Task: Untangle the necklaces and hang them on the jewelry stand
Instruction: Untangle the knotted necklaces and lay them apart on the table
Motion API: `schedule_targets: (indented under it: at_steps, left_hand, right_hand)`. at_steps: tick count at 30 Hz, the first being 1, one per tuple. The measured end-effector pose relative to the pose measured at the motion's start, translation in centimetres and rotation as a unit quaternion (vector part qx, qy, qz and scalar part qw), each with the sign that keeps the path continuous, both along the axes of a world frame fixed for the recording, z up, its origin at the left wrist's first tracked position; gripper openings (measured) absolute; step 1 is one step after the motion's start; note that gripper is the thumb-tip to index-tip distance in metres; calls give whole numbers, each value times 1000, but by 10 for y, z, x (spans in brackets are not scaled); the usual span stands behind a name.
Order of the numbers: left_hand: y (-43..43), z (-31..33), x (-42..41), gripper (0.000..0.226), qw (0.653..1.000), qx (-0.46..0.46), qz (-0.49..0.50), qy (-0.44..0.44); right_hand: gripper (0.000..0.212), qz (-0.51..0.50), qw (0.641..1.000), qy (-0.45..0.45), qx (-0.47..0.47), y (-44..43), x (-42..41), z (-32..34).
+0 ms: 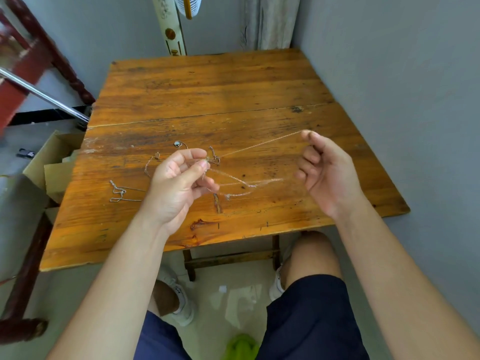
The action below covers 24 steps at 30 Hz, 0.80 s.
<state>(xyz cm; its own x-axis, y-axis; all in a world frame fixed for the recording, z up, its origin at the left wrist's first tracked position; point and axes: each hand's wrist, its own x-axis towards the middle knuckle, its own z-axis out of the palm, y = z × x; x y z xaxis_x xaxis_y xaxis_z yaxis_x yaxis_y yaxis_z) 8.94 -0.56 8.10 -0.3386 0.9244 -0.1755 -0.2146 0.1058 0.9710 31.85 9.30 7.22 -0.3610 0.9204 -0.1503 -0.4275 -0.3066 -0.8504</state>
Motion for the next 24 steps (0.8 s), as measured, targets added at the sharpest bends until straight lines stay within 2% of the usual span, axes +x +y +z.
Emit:
schedule_targets:
  at_steps: [4, 10, 17, 20, 24]
  left_hand:
    - [-4, -5, 1, 16, 999, -41, -8, 27]
    - [-6, -14, -9, 11, 984, -86, 47, 146]
    - [-11, -23, -22, 26, 967, -101, 65, 223]
    - [-16, -32, -28, 28, 931, -115, 79, 336]
    - [-21, -39, -30, 25, 853, -150, 120, 486]
  right_hand:
    - [16, -3, 1000, -24, -3, -1, 0, -3]
    - [12, -83, 990, -108, -20, 5, 8, -12]
    - [16, -134, 967, -218, 9, 17, 19, -28]
    - [15, -159, 943, -287, 53, 23, 20, -37]
    - [10, -197, 895, -374, 145, 29, 25, -49]
